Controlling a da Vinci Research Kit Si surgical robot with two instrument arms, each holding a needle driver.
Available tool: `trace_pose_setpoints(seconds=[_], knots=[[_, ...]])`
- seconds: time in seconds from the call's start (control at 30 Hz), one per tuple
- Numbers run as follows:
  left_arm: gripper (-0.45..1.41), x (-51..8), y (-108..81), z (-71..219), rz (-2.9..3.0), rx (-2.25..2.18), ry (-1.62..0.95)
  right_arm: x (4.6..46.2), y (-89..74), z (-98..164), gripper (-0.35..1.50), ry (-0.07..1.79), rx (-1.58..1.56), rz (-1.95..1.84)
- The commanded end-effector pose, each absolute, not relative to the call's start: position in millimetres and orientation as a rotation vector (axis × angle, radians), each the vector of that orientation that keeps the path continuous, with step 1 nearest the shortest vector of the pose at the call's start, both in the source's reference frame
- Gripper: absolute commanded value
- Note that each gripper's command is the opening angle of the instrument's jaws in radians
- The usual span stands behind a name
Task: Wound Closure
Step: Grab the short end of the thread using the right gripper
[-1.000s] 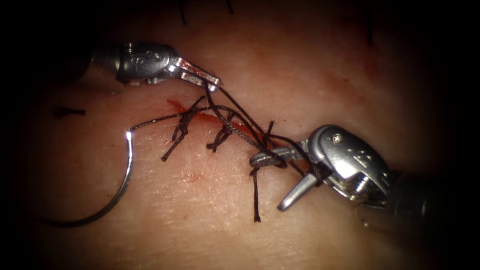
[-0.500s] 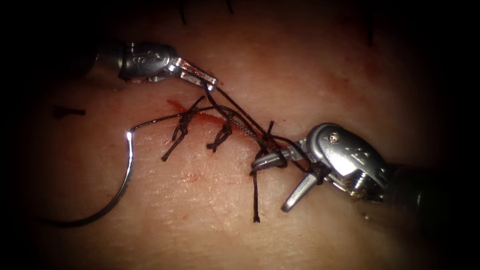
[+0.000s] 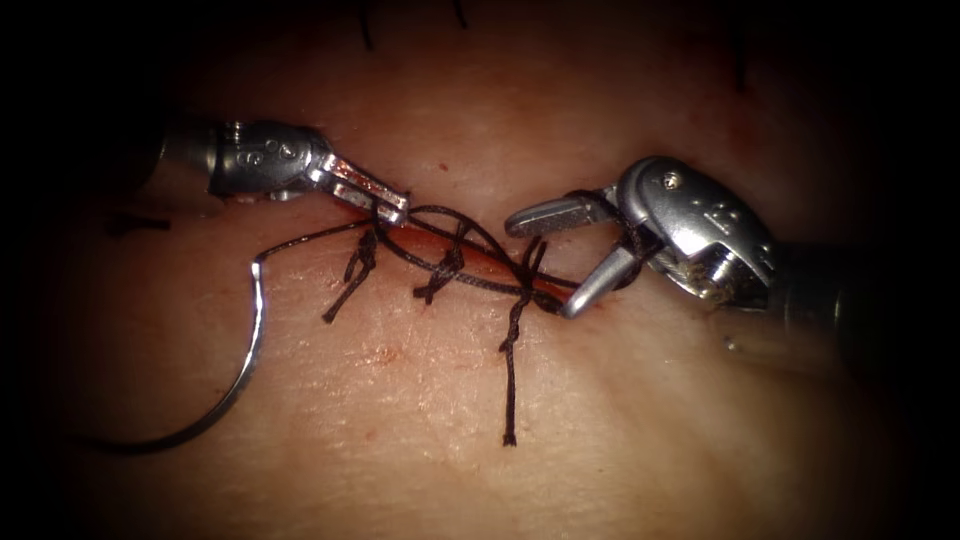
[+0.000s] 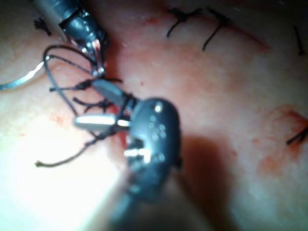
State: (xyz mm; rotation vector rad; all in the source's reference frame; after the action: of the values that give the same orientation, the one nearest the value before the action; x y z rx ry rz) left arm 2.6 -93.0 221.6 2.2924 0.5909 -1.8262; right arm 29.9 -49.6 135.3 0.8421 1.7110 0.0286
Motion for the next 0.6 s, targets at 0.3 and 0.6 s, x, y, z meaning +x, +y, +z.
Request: trace_pose_setpoints(seconds=[0.3, 0.6], knots=[[-0.45, 3.9, -91.5, 224.1, -1.815, 2.285, 0.595, 29.3, -52.4, 134.7, 0.68, 1.739, 0.827, 0.054], [-0.45, 3.2, -90.2, 227.3, -1.818, 2.269, 0.567, 29.4, -53.2, 134.6, 0.38, 1.755, 0.813, 0.078]])
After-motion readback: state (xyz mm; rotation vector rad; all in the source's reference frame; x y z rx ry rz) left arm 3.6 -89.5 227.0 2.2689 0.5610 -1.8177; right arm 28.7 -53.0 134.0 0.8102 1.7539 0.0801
